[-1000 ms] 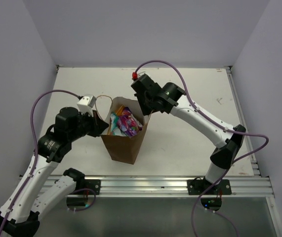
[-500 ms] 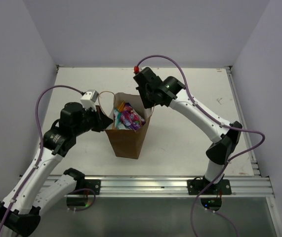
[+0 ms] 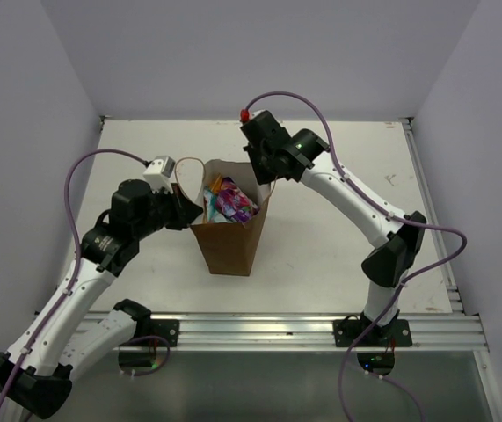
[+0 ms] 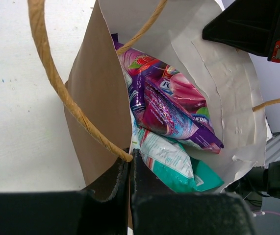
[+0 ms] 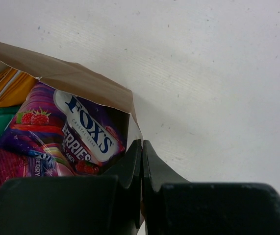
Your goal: Place the snacks into the paper bag
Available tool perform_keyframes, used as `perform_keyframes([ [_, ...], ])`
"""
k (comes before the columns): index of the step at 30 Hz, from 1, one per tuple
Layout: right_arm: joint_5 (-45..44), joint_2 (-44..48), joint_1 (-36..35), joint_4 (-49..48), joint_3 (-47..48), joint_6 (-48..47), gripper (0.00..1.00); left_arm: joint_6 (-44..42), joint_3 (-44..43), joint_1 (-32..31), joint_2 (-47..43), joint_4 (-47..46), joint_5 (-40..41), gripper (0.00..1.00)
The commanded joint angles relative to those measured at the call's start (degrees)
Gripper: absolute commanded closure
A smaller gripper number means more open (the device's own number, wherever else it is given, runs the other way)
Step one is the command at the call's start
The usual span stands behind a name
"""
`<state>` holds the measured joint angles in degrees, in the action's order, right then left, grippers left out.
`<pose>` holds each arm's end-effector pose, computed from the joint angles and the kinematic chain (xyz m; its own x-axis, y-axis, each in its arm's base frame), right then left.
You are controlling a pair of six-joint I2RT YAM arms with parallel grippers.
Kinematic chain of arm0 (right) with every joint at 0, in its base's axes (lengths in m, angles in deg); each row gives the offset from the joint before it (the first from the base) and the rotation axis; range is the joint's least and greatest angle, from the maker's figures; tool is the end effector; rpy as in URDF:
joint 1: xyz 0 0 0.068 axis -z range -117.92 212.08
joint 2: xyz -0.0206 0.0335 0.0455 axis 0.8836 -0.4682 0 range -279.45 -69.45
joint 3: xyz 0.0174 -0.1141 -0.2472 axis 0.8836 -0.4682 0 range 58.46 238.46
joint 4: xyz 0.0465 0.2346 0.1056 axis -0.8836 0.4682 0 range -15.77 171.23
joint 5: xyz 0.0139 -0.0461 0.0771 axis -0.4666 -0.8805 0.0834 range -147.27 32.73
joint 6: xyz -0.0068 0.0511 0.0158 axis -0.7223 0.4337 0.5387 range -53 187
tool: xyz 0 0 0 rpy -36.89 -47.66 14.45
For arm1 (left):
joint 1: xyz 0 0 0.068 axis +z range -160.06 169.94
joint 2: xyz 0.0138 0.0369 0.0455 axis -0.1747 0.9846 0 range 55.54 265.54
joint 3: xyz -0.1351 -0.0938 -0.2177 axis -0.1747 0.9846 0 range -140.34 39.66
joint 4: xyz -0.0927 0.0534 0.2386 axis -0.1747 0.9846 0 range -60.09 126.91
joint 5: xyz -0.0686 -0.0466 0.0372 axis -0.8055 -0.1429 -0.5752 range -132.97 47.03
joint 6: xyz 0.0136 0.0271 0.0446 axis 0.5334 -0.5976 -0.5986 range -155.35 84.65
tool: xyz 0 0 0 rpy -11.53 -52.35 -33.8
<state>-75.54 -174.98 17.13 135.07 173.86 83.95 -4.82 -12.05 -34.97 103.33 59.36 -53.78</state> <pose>0.2836 0.2674 0.3853 -0.6807 -0.2885 -0.6733 -0.3481 0.9362 -0.0493 0.1617 -0.0824 0.3387 -0.6247 -0.2600 -0.7363 0.2900 0.7982 -0.5280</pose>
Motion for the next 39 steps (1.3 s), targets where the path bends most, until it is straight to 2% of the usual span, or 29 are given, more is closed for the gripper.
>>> perform_keyframes([
  [1, 0.16, -1.16, 0.65, -3.53, 0.62, -1.22, 1.00, 1.03, 0.90, -0.67, 0.20, -5.28, 0.08, 1.00],
  [2, 0.24, -1.08, 0.65, -3.62, 0.62, -1.30, 1.00, 1.03, 1.34, -0.76, 0.29, -6.33, 0.09, 1.00],
  [3, 0.24, -0.99, 0.65, -3.80, 0.71, -1.39, 0.94, 1.03, 1.43, -0.76, 0.37, -6.68, 0.17, 1.00],
  [5, 0.86, 0.15, 0.65, -5.02, 0.27, -1.83, 0.73, 0.94, 1.43, -0.76, 0.46, -7.65, 0.17, 1.00],
  [6, 1.21, 0.94, 0.65, -5.81, 0.01, -2.09, 0.53, 0.77, 1.34, -0.85, 0.37, -8.00, 0.17, 1.00],
  [9, 3.31, 3.66, 0.65, -8.98, -0.87, -3.33, 0.36, 0.07, 1.25, -0.93, 0.20, -10.02, 0.17, 0.74],
  [10, 3.84, 4.19, 0.65, -9.68, -1.13, -3.50, 0.34, -0.02, 1.17, -0.93, -0.06, -10.55, 0.26, 0.56],
  [13, 5.08, 6.48, 0.65, -11.35, -0.79, -3.86, 0.32, -0.38, 0.55, -1.02, -0.07, -12.31, 1.05, 0.33],
  [16, 5.52, 9.03, 0.65, -12.41, 0.09, -3.77, 0.32, -1.34, -1.29, -1.02, -0.15, -13.37, 2.80, 0.27],
  [20, 2.63, 12.98, 0.74, -13.03, 2.37, -2.89, 0.25, -4.76, -7.51, -1.02, 0.37, -10.92, 7.63, 0.25],
  [22, -2.90, 14.21, 0.65, -11.45, 5.69, -1.75, 0.24, -6.17, -10.51, -1.02, 0.37, -9.60, 12.11, 0.25],
  [24, -7.90, 13.96, 0.65, -6.10, 9.39, -1.40, 0.24, -8.19, -15.60, -1.02, 0.63, -7.05, 15.27, 0.24],
  [25, -14.02, 13.52, 0.56, -3.65, 12.89, -0.96, 0.25, -8.90, -19.19, -1.02, 0.64, -5.91, 18.95, 0.24],
  [27, -19.07, 14.04, 0.56, 1.64, 13.81, -1.22, 0.26, -11.09, -22.37, -1.02, 0.72, -2.83, 23.18, 0.23],
  [28, -24.14, 14.83, 0.65, 2.43, 11.11, -1.13, 0.27, -11.53, -23.61, -1.02, 0.81, -1.60, 29.03, 0.19],
  [31, -30.14, 19.04, 0.65, 3.06, 1.20, 0.17, 0.25, -13.73, -24.07, -1.02, 2.21, 4.11, 40.65, 0.15],
  [34, -31.48, 23.09, 0.65, 2.09, -6.73, 3.95, 0.22, -14.53, -19.85, -0.67, 4.24, 7.89, 41.40, 0.16],
  [39, -33.68, 26.17, 0.65, 2.88, -10.01, 6.08, 0.22, -12.16, -15.27, 1.96, 2.66, 4.39, 39.46, 0.16],
])
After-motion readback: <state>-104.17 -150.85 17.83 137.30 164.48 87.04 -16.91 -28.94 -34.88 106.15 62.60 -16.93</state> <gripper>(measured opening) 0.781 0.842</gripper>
